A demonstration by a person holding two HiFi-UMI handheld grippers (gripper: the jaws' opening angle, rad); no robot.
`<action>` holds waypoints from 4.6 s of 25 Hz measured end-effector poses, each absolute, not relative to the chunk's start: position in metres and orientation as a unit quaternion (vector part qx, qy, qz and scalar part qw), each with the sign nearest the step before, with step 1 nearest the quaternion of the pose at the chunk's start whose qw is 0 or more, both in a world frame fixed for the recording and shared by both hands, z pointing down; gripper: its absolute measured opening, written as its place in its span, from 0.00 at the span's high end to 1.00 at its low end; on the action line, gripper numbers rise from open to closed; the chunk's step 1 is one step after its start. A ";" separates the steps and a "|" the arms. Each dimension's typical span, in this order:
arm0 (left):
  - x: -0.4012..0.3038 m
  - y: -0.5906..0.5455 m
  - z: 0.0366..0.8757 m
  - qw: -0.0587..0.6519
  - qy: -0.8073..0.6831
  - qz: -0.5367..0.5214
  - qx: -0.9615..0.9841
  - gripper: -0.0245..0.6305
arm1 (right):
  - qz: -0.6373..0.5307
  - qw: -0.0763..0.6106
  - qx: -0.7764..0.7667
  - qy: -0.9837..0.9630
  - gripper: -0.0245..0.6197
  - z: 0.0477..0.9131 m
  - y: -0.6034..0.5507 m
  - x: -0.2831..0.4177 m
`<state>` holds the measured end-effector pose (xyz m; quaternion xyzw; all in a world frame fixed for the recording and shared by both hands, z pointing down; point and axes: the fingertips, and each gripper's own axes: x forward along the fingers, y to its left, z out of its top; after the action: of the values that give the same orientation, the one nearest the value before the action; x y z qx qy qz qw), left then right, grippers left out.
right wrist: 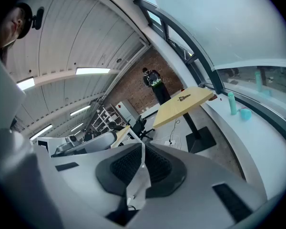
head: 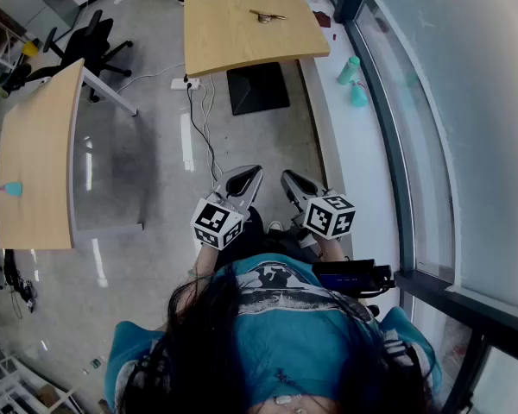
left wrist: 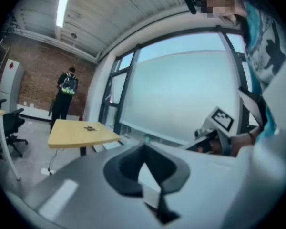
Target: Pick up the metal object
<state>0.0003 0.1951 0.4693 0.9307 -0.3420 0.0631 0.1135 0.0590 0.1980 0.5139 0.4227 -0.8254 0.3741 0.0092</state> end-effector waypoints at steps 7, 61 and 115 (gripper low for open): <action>0.001 0.149 0.476 0.117 -0.348 0.065 0.928 0.96 | 0.380 0.011 0.420 -0.824 0.92 0.522 0.156 0.063; -0.053 -0.397 0.493 0.130 -0.358 0.081 0.921 0.96 | 0.269 0.172 0.450 -0.834 0.92 0.558 -0.444 0.047; -0.114 -0.345 0.503 0.155 -0.394 0.089 0.901 0.96 | 0.228 0.167 0.448 -0.848 0.82 0.535 -0.418 0.008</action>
<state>-0.1143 -0.3449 0.5032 0.9015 -0.3939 0.0893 0.1555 0.0076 -0.4183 0.5346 0.4481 -0.8480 0.2284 0.1670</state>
